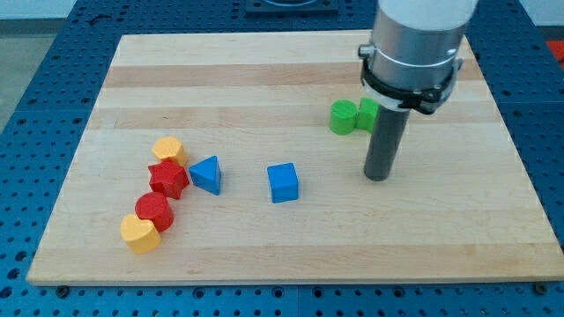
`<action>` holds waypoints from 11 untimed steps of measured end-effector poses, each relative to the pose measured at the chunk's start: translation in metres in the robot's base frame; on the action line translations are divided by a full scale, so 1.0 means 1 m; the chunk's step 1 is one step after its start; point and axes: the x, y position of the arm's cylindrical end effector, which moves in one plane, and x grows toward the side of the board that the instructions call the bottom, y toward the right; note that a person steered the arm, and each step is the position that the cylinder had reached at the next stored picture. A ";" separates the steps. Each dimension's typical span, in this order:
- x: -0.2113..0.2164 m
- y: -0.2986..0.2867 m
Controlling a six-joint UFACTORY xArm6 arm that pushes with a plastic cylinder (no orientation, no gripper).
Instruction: Move the blue cube towards the blue triangle
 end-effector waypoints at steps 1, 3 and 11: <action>0.001 -0.007; 0.020 -0.018; 0.033 -0.130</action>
